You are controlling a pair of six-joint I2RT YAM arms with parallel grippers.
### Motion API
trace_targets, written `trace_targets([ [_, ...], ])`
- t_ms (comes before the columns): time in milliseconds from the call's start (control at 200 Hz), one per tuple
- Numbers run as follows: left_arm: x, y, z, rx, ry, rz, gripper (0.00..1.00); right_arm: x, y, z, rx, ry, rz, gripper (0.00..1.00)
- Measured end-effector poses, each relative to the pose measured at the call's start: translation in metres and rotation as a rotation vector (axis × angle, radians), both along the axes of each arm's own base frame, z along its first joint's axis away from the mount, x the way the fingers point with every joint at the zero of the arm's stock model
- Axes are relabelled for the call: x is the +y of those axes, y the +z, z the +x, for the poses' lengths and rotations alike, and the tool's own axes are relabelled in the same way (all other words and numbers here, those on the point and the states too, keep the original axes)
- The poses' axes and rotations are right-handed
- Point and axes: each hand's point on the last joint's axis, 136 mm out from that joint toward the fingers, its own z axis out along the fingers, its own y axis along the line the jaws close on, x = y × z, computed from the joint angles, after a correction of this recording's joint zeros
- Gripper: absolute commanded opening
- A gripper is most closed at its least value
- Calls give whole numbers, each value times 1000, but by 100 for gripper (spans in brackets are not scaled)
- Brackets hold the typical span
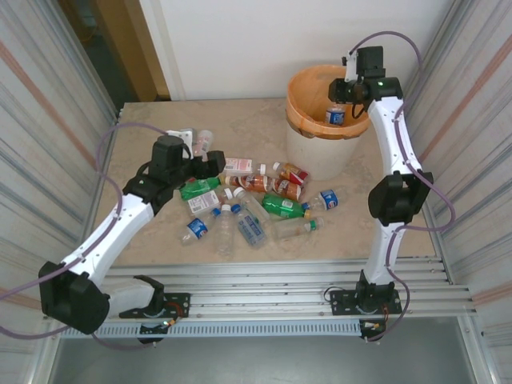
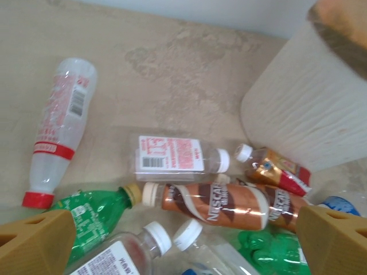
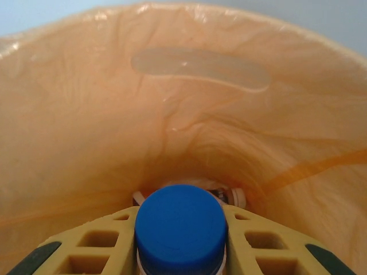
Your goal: Put the plastic bottles in the bin
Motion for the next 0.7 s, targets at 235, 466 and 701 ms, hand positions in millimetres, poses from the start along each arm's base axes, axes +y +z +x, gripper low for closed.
trace_targets([
  [235,16,-24,21,84,54,28,99,6,-20,-2,45,15,-42,39],
  [466,24,-37,51,146,84,23,99,5,-22,-1,47,22,-56,66],
  [701,25,-50,83,206,88,56,96,4,-15,-5,38,21,-53,73],
])
